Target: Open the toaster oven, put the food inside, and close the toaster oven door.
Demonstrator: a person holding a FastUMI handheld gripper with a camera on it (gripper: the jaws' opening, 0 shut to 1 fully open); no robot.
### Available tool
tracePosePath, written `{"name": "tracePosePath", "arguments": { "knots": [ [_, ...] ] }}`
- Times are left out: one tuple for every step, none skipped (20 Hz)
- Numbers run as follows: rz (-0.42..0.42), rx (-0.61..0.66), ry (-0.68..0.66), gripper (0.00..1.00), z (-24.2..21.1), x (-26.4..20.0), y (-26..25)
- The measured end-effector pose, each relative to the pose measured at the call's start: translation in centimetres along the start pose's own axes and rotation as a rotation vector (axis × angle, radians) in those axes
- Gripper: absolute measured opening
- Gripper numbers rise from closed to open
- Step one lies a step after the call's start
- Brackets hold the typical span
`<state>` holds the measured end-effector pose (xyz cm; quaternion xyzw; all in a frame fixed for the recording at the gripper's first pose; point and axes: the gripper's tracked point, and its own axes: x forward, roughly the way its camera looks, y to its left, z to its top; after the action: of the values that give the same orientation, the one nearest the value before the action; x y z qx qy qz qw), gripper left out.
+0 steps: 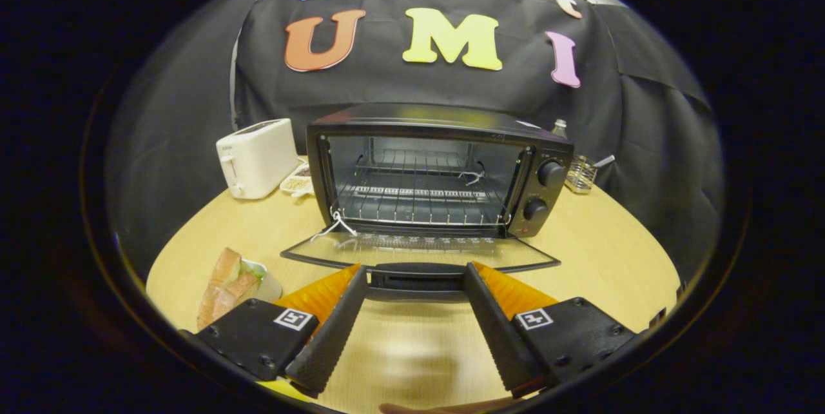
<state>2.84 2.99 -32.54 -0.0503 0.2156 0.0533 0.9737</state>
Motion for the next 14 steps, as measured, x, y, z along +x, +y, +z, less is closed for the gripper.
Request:
{"name": "tracePosePath", "arguments": {
  "knots": [
    [0.004,-0.002,-0.007,0.99,0.0,0.0,0.0],
    [0.011,0.009,-0.003,0.99,-0.3,0.0,0.0],
    [0.017,0.028,0.016,0.99,-0.9,0.1,-0.1],
    [0.026,0.046,0.034,0.99,-1.4,0.3,-0.2],
    [0.032,0.063,0.052,0.99,-2.0,0.4,-0.1],
    [0.037,0.074,0.064,0.99,-2.4,0.6,-0.1],
    [0.039,0.079,0.075,0.99,-2.9,0.7,0.0],
    [0.039,0.08,0.083,0.99,-3.4,0.8,0.1],
    [0.041,0.081,0.09,0.99,-3.7,0.9,0.1],
    [0.036,0.088,0.103,0.99,-4.2,1.0,-0.1],
    [0.028,0.092,0.117,0.99,-4.4,1.0,-0.3],
    [0.035,0.084,0.119,0.99,-4.2,0.9,-0.1],
    [0.051,0.058,0.117,0.99,-3.7,0.9,0.2],
    [0.064,0.026,0.105,0.98,-2.9,0.3,0.4]
  ]
}}
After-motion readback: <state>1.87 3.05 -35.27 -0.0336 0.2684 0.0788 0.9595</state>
